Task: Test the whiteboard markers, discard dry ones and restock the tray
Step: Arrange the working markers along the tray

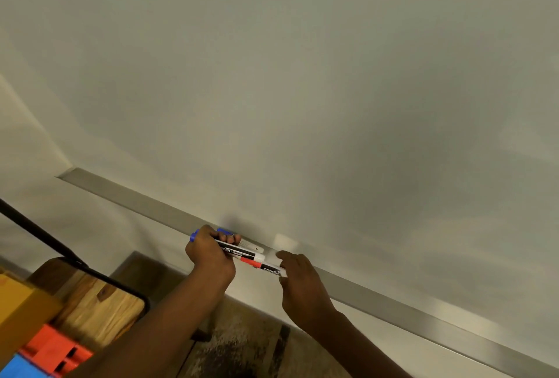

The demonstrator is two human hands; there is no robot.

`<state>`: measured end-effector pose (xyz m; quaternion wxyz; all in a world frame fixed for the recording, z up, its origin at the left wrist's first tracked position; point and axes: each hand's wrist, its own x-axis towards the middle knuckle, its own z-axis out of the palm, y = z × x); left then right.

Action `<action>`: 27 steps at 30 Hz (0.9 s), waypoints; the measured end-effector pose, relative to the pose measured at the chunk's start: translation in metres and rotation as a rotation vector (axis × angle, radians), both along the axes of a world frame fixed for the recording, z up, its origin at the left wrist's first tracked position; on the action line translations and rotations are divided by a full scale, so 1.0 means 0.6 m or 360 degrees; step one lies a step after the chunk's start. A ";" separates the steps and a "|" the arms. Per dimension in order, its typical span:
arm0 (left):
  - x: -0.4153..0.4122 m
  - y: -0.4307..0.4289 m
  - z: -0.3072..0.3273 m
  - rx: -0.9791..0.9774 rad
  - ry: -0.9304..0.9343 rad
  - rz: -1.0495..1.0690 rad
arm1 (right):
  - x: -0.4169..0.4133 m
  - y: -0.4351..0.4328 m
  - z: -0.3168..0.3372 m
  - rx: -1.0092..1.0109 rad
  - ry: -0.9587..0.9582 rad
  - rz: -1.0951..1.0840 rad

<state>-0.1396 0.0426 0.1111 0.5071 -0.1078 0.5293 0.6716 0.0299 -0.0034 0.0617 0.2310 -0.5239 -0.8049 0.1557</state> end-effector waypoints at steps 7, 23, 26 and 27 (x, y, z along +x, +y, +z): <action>-0.054 -0.001 -0.030 -0.0091 0.0053 0.0025 | 0.047 0.025 -0.077 -0.0270 -0.0050 -0.0321; -0.058 0.007 -0.049 -0.0098 0.0161 -0.0010 | 0.038 0.095 -0.176 -0.0564 -0.0195 -0.0262; -0.054 0.010 -0.050 -0.0101 0.0174 -0.0016 | 0.034 0.096 -0.173 -0.0586 -0.0178 -0.0214; -0.053 0.011 -0.050 -0.0105 0.0176 -0.0017 | 0.033 0.095 -0.172 -0.0577 -0.0173 -0.0209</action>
